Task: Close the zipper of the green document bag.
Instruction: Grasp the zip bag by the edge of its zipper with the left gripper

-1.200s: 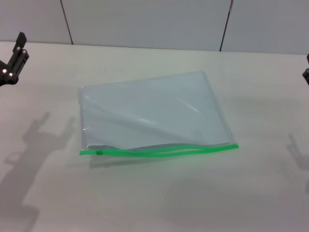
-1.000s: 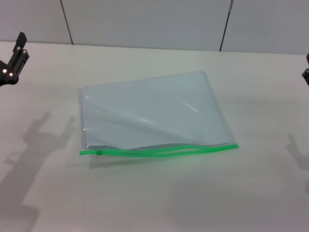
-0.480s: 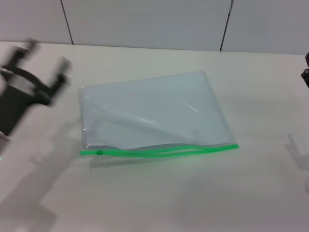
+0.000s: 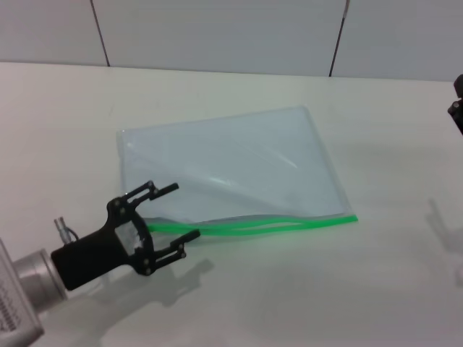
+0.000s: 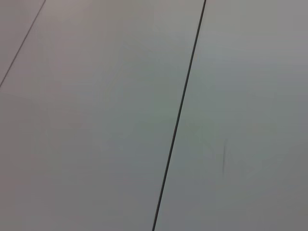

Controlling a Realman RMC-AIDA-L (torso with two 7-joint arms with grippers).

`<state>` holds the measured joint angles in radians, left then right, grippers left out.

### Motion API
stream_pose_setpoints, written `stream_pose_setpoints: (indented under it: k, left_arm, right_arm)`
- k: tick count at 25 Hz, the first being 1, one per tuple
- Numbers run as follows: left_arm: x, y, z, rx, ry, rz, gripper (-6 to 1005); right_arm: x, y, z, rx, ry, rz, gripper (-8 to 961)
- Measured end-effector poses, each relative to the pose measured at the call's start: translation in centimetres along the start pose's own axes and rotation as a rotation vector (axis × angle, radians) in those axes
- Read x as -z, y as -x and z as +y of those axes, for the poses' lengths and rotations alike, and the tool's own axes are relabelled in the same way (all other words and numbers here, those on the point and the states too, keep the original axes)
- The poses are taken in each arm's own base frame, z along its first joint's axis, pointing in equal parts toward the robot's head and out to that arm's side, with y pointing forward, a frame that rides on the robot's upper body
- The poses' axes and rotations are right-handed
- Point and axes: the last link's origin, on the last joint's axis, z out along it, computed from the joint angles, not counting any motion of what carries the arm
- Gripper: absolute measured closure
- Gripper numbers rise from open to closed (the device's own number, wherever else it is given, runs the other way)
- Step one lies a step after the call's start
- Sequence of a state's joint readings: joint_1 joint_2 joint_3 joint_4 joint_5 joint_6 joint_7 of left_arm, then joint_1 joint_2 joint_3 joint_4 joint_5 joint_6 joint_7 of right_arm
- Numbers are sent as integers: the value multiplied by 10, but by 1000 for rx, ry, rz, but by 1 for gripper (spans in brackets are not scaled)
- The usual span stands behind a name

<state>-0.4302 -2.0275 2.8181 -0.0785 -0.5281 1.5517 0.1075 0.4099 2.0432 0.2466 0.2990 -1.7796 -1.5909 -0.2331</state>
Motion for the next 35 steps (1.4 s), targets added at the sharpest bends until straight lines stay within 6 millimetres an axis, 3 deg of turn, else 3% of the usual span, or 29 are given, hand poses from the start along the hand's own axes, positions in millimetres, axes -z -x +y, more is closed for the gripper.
stream_pose_setpoints:
  k: [10, 21, 29, 35]
  left_arm:
    - [21, 10, 6, -94, -13, -80, 262]
    - [25, 22, 5, -117, -12, -163, 263]
    - [30, 29, -7, -122, -74, -212, 264]
    - [23, 30, -13, -136, -59, -216, 265]
  right_arm:
    - [2, -1, -2, 4, -11, 8, 80]
    - [2, -1, -2, 8, -10, 8, 81]
    - [2, -1, -3, 6, -12, 9, 81]
    - [1, -1, -2, 5, -9, 8, 81]
